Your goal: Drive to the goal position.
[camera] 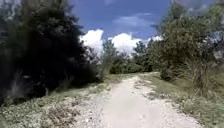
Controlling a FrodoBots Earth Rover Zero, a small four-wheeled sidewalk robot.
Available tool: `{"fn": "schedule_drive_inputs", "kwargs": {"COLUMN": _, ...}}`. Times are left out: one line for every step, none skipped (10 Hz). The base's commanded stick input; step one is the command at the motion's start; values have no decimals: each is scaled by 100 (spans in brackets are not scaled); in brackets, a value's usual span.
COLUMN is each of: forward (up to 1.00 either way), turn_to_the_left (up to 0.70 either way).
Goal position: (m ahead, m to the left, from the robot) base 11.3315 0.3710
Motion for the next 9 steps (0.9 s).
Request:
{"fn": "schedule_drive_inputs", "kwargs": {"forward": 50, "turn_to_the_left": 0}}
{"fn": "schedule_drive_inputs", "kwargs": {"forward": 50, "turn_to_the_left": 0}}
{"fn": "schedule_drive_inputs", "kwargs": {"forward": 50, "turn_to_the_left": -12}}
{"fn": "schedule_drive_inputs", "kwargs": {"forward": 50, "turn_to_the_left": -42}}
{"fn": "schedule_drive_inputs", "kwargs": {"forward": 50, "turn_to_the_left": -14}}
{"fn": "schedule_drive_inputs", "kwargs": {"forward": 50, "turn_to_the_left": -2}}
{"fn": "schedule_drive_inputs", "kwargs": {"forward": 50, "turn_to_the_left": 0}}
{"fn": "schedule_drive_inputs", "kwargs": {"forward": 50, "turn_to_the_left": 0}}
{"fn": "schedule_drive_inputs", "kwargs": {"forward": 50, "turn_to_the_left": 0}}
